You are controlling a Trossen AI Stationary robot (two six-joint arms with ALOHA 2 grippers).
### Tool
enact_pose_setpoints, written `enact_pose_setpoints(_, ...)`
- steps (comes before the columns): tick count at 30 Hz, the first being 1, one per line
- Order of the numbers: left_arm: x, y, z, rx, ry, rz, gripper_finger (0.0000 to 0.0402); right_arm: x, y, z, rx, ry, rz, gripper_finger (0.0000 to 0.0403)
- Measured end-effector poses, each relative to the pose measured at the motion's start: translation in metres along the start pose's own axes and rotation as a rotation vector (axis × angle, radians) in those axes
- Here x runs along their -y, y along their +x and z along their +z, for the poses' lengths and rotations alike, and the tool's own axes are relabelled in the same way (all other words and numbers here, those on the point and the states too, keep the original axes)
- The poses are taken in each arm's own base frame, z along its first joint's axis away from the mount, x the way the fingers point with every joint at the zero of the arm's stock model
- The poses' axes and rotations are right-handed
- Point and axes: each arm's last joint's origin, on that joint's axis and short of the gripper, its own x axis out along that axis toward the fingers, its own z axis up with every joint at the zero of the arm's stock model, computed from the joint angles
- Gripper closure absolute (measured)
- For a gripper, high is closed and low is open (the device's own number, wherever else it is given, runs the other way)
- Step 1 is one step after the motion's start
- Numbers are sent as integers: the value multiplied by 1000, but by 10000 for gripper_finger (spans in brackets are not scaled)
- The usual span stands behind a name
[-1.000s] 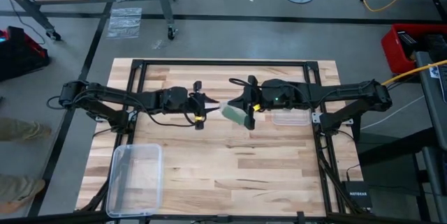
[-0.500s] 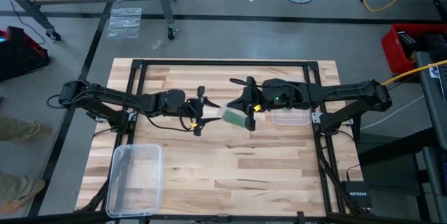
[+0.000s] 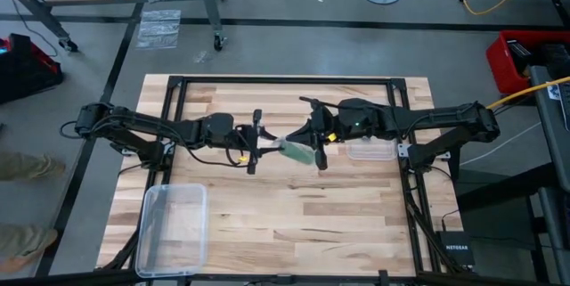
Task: Roll bandage
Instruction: Close the zip bag
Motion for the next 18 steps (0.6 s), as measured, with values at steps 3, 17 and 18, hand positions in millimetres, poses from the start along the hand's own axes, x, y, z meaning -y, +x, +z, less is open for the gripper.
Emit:
enact_pose_setpoints(3, 0, 0, 0, 2, 1, 0, 370, 0, 0, 1, 10, -1, 8, 403)
enact_pose_setpoints(17, 8, -1, 5, 29, -44, -22, 401, 2, 0, 2, 21, -46, -67, 384)
enact_pose_setpoints(18, 8, -2, 6, 33, -25, -23, 401, 2, 0, 3, 29, -57, -77, 378)
